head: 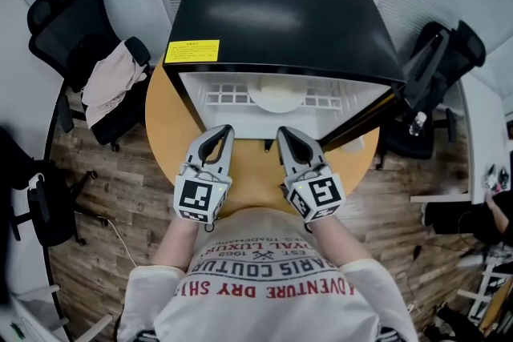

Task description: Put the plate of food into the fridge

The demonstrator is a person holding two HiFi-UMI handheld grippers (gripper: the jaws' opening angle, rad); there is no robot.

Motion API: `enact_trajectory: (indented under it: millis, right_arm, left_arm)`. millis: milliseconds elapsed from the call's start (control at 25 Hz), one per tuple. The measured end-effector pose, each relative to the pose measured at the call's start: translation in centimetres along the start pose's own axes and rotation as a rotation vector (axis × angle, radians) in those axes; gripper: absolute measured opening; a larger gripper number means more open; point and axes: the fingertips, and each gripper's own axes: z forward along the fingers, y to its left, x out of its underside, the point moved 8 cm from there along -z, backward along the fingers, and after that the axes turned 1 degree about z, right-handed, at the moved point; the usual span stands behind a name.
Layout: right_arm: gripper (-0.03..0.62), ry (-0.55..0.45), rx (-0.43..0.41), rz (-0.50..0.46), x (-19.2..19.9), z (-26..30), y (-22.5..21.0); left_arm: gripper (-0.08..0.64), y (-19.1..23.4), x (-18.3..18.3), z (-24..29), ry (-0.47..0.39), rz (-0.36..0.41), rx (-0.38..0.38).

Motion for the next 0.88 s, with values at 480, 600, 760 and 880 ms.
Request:
enact_trajectory:
  millis: [480,600,760,880]
  right_arm:
    - [0.028,-0.005,0.018,-0.065,-0.11,0.03,-0.38]
    - [0.028,-0.008,0.013,-0.058,-0.08,-0.09,-0.32]
    - [0.028,-0.013,0.008,-0.065,-0.15,-0.23,-0.22]
    - [0.028,-0.012,0.001,-0.077,-0.19,-0.30,0.02]
  left_arm:
    - [0.029,0.07,-0.29,0.32,0.005,-0.006,-0.007]
    - [0.029,0.04,-0.32,0.27,0.013,-0.006,-0.015]
    - [0.028,-0.02,-0.37,0.29,0.015,-0.008,-0.021]
    - [0.028,-0.03,-0.34,0.15,0.018,-0.014,-0.029]
